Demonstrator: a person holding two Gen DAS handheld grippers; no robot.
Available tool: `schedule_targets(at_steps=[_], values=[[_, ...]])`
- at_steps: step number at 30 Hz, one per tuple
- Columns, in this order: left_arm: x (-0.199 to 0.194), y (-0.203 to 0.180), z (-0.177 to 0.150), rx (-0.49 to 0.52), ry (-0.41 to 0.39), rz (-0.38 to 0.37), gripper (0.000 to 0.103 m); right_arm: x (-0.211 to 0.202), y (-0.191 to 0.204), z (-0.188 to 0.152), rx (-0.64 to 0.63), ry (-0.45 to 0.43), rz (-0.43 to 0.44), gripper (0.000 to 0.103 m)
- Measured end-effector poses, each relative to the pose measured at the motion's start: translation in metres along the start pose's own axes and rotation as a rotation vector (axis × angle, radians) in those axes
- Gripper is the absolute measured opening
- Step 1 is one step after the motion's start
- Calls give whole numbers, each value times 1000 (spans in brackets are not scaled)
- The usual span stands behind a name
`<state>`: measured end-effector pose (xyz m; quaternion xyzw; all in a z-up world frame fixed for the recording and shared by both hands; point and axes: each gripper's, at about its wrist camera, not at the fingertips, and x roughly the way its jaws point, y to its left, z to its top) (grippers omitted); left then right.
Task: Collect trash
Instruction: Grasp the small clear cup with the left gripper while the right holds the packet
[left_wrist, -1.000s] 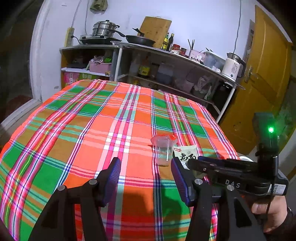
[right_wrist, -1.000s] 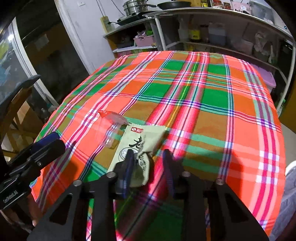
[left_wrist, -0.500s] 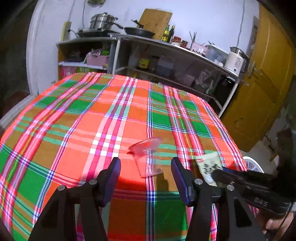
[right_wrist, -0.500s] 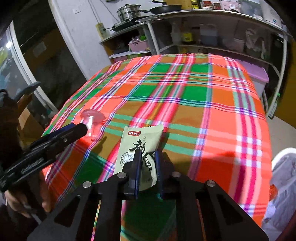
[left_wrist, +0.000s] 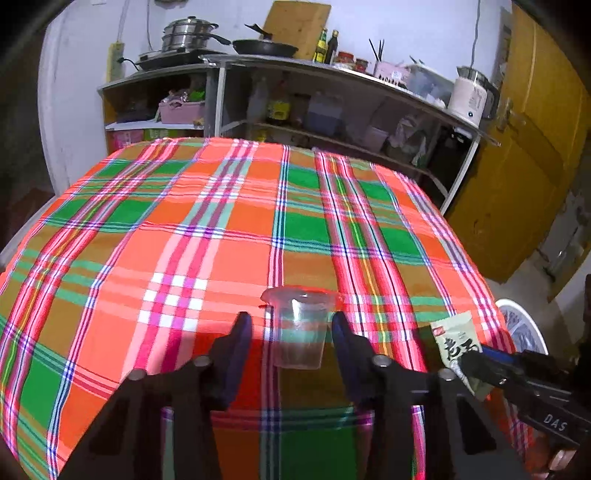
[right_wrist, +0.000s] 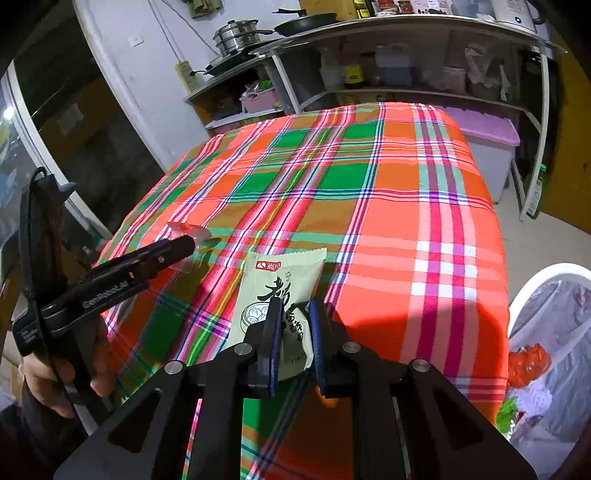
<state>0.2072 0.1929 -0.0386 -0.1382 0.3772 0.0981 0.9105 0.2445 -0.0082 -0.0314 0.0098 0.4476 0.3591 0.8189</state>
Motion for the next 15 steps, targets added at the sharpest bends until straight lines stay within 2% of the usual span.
schedule_targets(at_steps=[2, 10, 15], values=[[3, -3, 0, 10, 13, 4, 29, -1, -2, -1, 3, -3, 1, 16], [-7, -12, -3, 41, -10, 12, 29, -14, -6, -7, 14, -20, -3, 16], [-24, -25, -12, 63, -30, -14, 29, -30, -9, -11, 20, -43, -14, 16]])
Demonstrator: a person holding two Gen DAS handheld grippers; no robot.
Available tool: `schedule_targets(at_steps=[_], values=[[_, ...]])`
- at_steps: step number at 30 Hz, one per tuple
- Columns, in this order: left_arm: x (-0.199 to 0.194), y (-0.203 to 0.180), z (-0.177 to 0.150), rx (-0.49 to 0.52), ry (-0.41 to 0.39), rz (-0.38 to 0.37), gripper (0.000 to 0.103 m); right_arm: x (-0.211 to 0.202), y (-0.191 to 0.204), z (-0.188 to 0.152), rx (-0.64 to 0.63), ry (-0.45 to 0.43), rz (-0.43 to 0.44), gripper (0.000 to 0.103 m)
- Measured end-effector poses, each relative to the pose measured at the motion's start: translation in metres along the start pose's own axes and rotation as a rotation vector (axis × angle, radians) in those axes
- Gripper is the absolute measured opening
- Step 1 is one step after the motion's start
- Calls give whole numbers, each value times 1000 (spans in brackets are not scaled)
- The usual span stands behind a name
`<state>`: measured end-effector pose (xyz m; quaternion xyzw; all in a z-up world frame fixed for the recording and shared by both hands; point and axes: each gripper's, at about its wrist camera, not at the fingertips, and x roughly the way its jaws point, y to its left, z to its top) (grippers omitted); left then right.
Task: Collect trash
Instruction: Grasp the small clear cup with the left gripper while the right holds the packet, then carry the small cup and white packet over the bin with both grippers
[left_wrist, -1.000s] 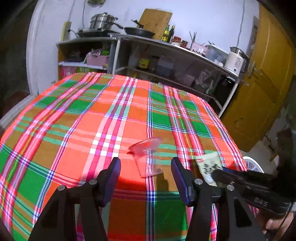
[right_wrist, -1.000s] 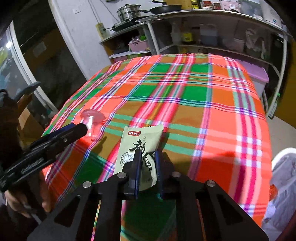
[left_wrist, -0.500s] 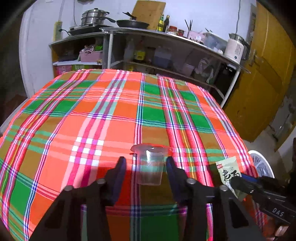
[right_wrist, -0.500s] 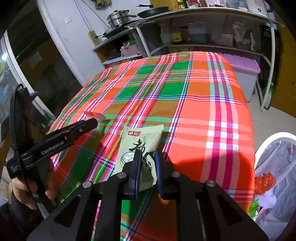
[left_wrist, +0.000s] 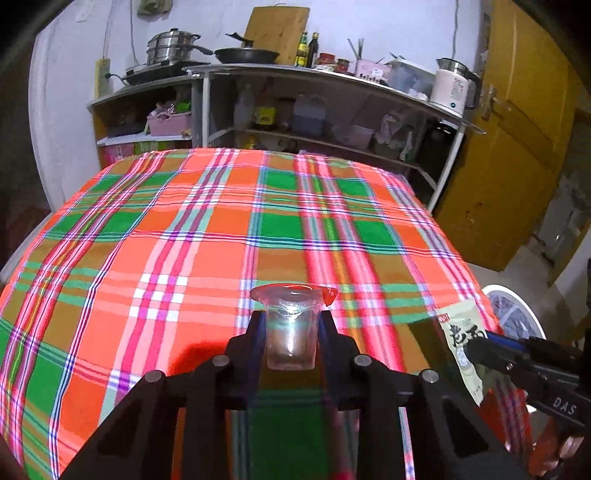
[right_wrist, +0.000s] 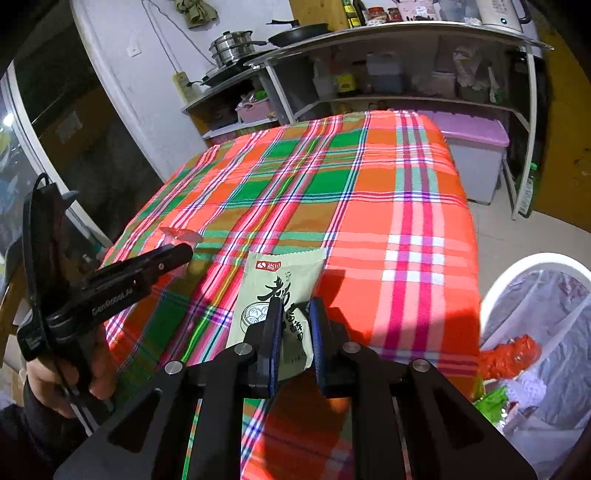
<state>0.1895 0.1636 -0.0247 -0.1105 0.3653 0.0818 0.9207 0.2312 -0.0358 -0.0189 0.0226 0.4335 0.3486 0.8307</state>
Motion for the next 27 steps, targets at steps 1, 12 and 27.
schedule_targets(at_steps=[1, 12, 27], values=[[-5, -4, -2, 5, -6, -6, 29, -3, 0, -1, 2, -4, -2, 16], [-51, -37, -22, 43, -49, -40, 29, -51, -3, -16, 25, -60, -21, 16], [-98, -80, -43, 101, -95, -111, 29, -104, -5, -37, 39, -132, -50, 16]])
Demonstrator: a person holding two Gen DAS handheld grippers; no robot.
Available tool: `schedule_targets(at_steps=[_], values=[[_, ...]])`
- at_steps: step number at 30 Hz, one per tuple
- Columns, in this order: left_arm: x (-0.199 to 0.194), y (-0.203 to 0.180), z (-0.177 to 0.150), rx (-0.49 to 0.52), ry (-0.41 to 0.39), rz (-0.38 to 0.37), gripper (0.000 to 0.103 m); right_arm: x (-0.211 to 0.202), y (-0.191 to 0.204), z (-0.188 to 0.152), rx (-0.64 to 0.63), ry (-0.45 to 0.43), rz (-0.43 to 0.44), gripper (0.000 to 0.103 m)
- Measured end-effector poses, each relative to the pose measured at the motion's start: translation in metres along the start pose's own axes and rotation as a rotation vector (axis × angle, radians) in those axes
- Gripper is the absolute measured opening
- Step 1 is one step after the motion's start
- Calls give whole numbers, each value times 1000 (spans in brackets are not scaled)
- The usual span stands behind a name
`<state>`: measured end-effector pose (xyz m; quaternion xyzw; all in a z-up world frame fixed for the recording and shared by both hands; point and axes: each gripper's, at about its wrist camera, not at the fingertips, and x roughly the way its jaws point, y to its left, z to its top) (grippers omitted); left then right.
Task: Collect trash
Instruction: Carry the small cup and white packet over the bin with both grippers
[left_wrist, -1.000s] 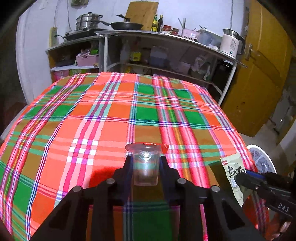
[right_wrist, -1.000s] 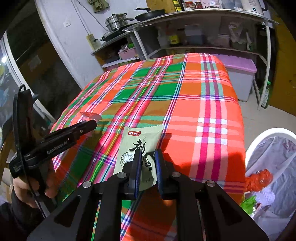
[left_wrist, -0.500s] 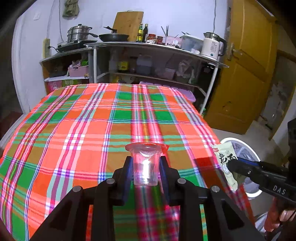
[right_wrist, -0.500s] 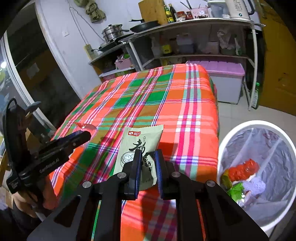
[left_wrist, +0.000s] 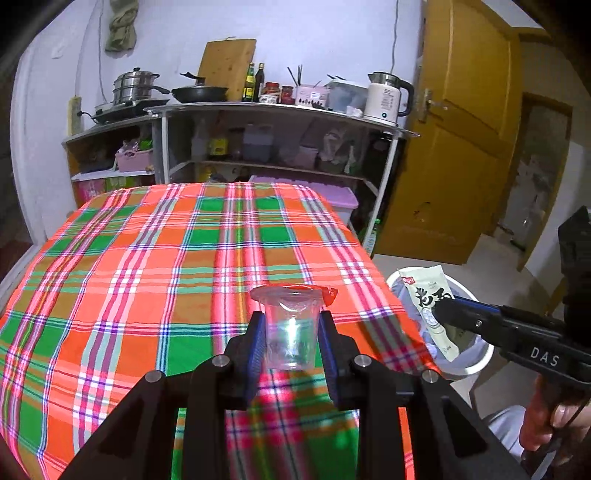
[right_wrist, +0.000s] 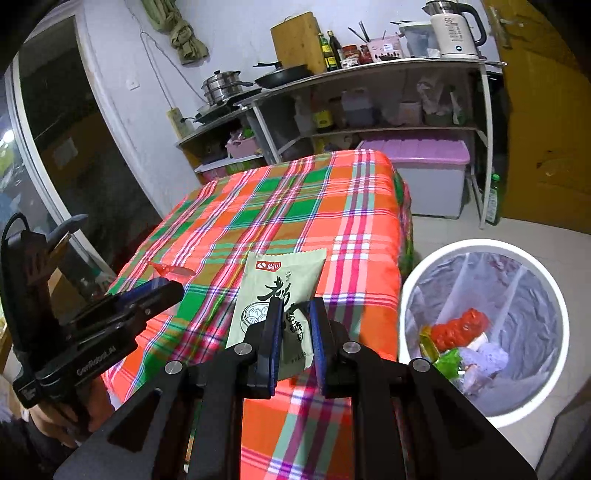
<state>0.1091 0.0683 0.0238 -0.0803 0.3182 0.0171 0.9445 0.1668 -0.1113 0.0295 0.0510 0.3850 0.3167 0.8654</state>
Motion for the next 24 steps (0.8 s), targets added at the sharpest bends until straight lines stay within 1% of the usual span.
schedule_targets(at_steps=[24], values=[[-21, -44, -12, 51, -10, -67, 29, -45, -21, -18, 44, -55, -40, 16]])
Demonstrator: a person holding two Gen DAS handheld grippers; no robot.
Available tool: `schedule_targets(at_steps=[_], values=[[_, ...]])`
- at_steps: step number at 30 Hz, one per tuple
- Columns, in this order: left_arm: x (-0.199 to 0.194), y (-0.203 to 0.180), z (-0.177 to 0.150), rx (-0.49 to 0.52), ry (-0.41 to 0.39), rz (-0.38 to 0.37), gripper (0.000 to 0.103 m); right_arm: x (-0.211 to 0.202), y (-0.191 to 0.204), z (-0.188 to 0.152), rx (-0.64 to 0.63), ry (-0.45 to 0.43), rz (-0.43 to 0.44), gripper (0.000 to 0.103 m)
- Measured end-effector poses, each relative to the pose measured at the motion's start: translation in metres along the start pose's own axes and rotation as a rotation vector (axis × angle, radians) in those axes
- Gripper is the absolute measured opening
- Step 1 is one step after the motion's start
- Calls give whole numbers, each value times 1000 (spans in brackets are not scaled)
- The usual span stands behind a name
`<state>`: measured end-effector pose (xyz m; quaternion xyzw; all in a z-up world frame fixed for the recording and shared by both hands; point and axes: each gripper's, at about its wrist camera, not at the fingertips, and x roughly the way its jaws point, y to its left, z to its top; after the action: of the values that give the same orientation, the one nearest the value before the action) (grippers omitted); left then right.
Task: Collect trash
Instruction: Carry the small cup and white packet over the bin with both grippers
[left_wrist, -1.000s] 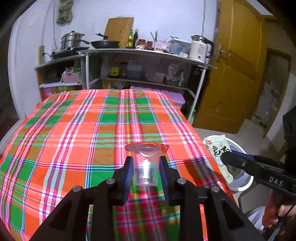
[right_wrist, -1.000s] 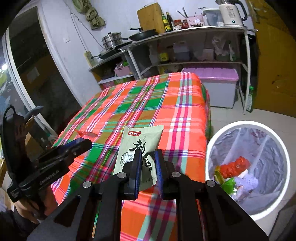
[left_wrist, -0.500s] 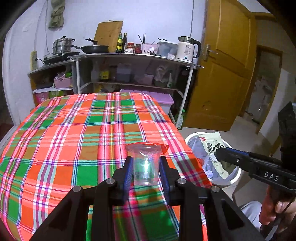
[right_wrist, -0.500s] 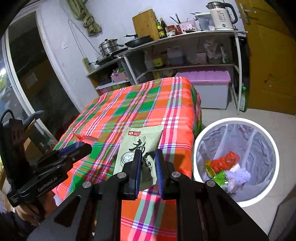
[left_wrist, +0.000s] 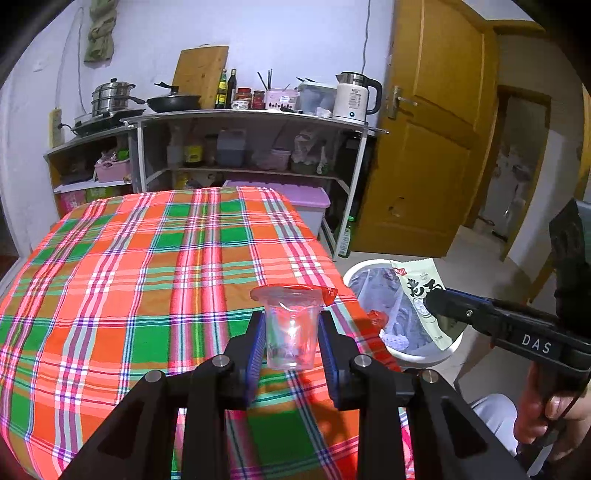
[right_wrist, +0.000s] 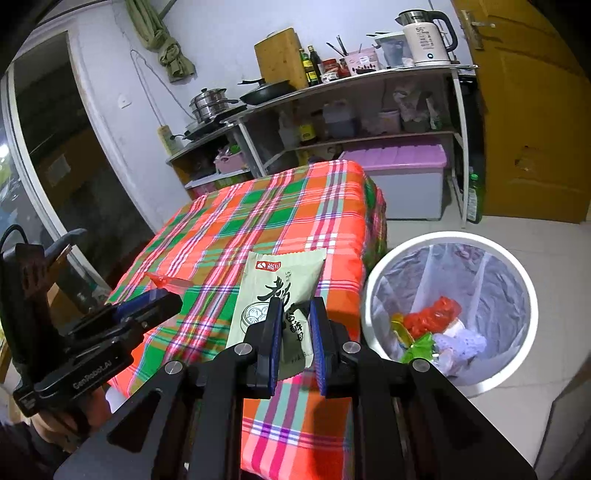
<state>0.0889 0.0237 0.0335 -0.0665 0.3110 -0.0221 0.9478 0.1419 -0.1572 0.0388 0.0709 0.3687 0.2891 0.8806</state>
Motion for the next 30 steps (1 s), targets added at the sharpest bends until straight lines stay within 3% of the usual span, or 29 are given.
schedule_targets(at_steps=[30], values=[[35, -60, 6, 84, 45, -101, 29, -32, -66, -8, 112, -45, -109, 16]])
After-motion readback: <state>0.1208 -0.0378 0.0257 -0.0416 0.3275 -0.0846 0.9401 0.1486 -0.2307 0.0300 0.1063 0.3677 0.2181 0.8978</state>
